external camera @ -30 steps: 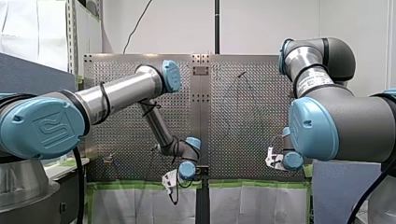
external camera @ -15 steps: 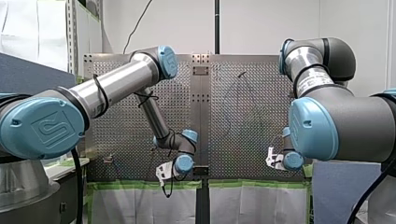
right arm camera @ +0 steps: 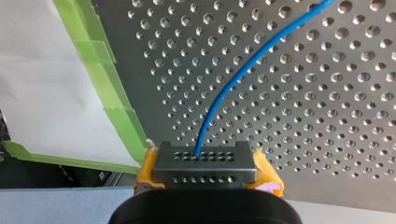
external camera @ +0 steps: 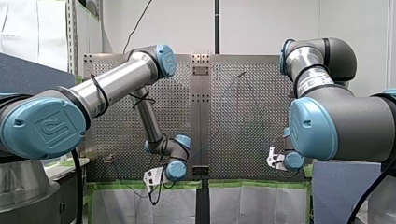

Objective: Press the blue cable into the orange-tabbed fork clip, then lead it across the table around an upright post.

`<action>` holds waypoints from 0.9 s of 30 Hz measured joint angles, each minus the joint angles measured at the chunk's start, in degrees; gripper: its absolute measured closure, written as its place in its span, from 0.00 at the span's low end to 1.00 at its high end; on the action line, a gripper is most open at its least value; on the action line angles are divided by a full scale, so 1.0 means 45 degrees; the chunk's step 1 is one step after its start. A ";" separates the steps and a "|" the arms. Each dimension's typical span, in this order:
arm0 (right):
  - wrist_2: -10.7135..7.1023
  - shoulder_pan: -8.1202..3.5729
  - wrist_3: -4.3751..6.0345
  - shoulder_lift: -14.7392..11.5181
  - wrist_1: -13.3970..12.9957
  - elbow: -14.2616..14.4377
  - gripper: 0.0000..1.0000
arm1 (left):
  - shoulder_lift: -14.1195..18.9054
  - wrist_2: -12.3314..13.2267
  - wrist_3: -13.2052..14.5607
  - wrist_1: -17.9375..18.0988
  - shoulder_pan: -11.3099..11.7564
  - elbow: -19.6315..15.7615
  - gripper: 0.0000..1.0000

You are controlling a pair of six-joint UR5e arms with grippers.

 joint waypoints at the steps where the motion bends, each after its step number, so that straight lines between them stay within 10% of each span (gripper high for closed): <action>1: 0.0002 -0.0008 0.0000 0.0002 -0.0001 -0.0001 1.00 | 0.0065 -0.0059 0.0036 0.0031 0.0020 -0.0147 1.00; 27: -0.0015 -0.0061 -0.0036 0.0043 -0.0074 0.0000 1.00 | 0.1567 -0.1466 0.1773 -0.0564 0.1236 -0.1316 1.00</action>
